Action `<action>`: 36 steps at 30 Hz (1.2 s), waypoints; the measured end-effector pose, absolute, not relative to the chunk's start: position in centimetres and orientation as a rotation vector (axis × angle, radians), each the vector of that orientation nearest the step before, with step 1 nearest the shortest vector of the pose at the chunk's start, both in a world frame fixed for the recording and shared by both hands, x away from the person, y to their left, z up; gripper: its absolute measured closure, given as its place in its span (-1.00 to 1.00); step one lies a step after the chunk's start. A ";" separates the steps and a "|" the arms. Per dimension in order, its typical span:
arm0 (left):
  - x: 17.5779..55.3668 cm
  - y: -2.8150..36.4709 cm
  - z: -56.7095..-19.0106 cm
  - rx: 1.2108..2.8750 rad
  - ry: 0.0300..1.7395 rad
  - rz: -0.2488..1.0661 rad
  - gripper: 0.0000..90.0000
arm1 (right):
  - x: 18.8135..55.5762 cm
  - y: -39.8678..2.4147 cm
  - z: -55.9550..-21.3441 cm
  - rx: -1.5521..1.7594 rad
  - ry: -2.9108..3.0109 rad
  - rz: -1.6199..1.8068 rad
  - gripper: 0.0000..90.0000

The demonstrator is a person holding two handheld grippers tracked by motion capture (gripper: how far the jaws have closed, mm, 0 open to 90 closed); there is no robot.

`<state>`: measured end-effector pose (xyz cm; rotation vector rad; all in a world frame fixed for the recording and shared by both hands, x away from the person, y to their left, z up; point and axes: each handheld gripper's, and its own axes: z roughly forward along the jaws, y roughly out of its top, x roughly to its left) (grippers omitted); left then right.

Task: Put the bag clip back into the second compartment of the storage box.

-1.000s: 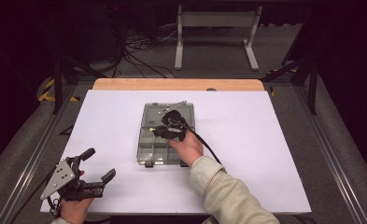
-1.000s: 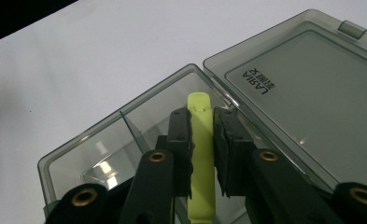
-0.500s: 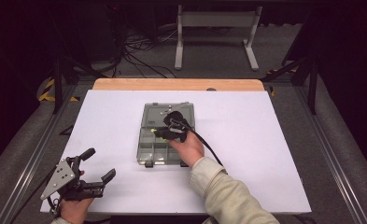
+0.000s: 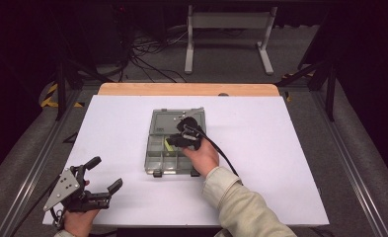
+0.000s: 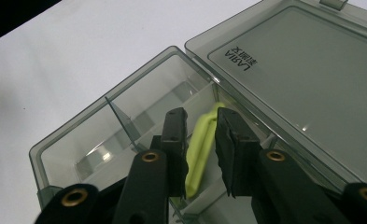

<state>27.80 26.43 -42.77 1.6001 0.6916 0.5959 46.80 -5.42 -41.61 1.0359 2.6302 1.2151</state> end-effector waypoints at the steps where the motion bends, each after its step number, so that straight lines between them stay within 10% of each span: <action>1: 27.8 26.4 -42.8 1.601 0.691 0.598 -0.95 | 46.8 -5.5 -41.6 1.027 2.629 1.216 0.58; 16: 27.9 26.3 -42.7 1.598 0.689 0.597 -0.95 | 45.1 -6.2 -38.5 0.881 2.552 1.246 -0.20; 36: 27.9 26.5 -42.8 1.599 0.691 0.598 -0.95 | 41.8 -9.9 -34.4 0.828 2.490 1.306 -0.59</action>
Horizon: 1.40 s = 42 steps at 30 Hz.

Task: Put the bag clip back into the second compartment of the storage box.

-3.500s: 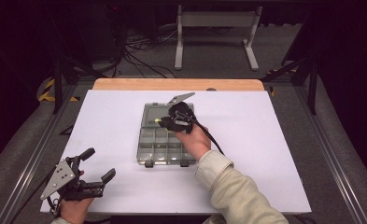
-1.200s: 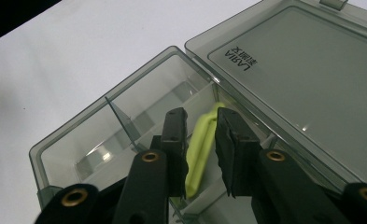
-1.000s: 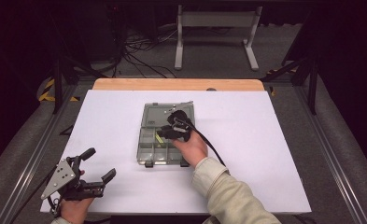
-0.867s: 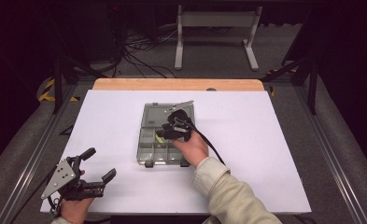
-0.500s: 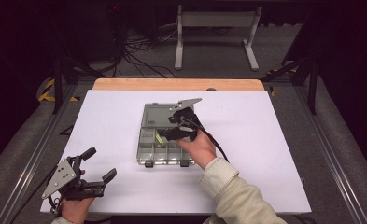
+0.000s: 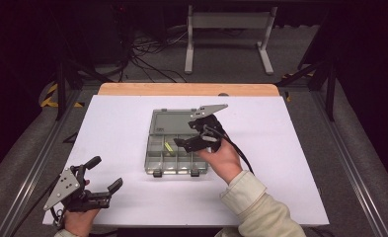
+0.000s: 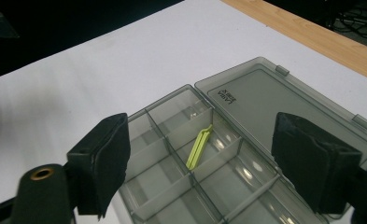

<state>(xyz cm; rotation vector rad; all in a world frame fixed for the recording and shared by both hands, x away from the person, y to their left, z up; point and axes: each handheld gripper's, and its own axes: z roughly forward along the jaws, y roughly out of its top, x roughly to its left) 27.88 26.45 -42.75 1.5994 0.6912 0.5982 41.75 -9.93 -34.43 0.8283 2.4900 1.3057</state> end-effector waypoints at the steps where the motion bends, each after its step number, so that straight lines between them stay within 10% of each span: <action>1: 27.9 26.5 -42.8 1.600 0.693 0.598 -0.95 | 41.5 -10.2 -34.3 0.819 2.486 1.310 -0.62; 42: 27.7 26.2 -42.7 1.606 0.691 0.611 -0.95 | 31.9 -25.9 -37.1 0.715 2.088 1.546 -0.99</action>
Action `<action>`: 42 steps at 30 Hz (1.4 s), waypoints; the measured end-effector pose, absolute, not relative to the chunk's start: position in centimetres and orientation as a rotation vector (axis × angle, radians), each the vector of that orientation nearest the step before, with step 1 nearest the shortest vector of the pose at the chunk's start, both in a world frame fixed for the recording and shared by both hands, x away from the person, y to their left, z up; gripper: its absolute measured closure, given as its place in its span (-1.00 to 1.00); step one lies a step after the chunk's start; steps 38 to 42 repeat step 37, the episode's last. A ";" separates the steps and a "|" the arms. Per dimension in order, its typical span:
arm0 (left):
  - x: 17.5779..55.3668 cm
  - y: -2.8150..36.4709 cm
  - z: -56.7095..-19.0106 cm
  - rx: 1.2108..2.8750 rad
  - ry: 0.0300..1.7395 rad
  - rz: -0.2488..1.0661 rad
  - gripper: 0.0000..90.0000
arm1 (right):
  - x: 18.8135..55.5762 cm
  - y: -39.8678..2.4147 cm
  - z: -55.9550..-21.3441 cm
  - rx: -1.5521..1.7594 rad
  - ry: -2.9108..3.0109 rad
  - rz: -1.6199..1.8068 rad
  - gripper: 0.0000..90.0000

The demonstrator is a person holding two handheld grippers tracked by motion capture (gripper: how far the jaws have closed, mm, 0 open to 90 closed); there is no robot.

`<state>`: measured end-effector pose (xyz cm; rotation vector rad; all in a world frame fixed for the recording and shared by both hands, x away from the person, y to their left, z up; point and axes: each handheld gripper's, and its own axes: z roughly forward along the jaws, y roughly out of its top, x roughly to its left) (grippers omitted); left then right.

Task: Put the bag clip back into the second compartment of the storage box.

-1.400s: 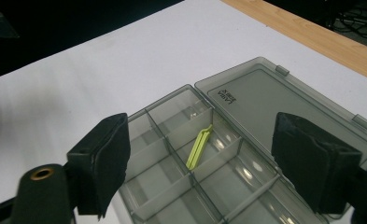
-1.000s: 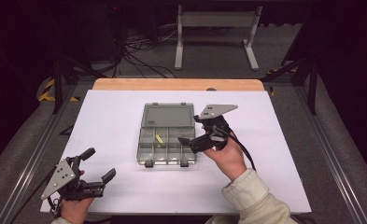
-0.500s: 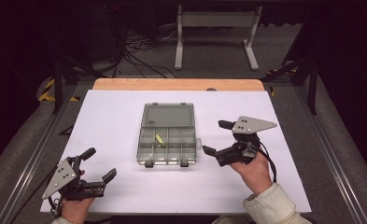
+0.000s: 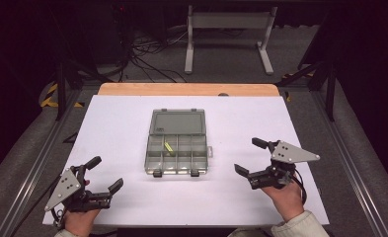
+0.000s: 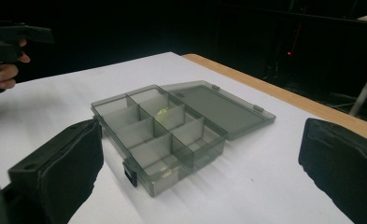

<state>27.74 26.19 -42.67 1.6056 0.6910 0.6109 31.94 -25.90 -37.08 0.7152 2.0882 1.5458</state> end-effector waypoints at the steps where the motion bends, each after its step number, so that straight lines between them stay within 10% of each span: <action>1: 27.7 26.2 -42.7 1.605 0.691 0.611 -0.95 | 31.8 -26.2 -37.4 0.728 2.089 1.552 -0.99; 42: 27.9 26.5 -42.6 1.600 0.670 0.566 -0.96 | 30.6 -29.8 -43.6 0.795 2.023 1.495 -1.00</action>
